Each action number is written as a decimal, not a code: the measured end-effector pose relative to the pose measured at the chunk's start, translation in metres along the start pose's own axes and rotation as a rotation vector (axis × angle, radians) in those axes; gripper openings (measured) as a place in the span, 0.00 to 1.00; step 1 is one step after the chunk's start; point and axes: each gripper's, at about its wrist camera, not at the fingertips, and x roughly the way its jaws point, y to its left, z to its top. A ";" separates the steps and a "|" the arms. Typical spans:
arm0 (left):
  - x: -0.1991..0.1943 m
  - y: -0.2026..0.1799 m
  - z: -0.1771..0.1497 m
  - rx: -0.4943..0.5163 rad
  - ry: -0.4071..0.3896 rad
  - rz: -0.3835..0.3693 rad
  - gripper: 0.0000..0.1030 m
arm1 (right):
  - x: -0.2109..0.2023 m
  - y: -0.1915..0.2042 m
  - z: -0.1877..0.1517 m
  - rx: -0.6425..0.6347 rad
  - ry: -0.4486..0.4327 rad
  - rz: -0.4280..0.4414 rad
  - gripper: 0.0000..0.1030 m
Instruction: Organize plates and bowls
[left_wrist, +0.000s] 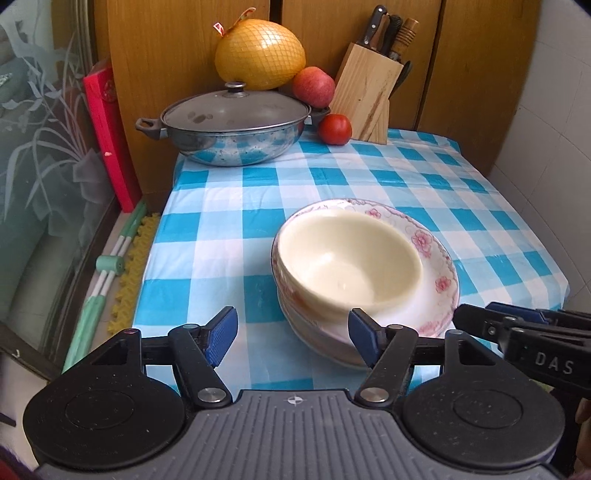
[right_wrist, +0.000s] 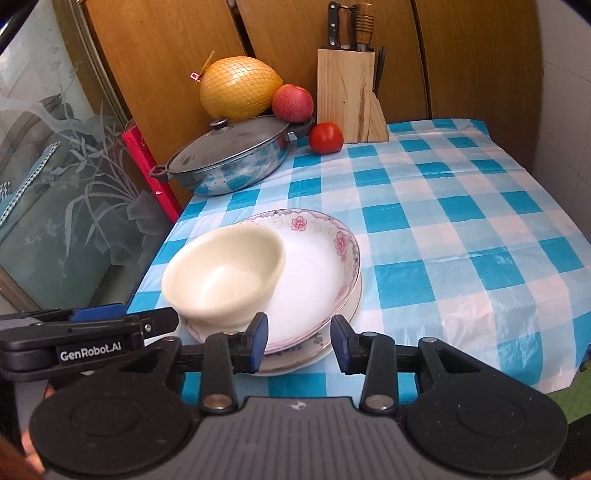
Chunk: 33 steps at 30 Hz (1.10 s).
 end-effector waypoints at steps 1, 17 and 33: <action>-0.001 0.000 -0.003 -0.003 0.005 -0.007 0.71 | 0.000 0.001 -0.002 0.000 -0.001 0.003 0.35; 0.010 -0.002 -0.028 -0.050 0.030 -0.019 0.75 | -0.001 -0.001 -0.019 0.002 -0.003 -0.034 0.36; 0.009 -0.017 -0.038 -0.001 0.027 0.000 0.79 | -0.004 0.002 -0.031 0.006 0.002 -0.054 0.36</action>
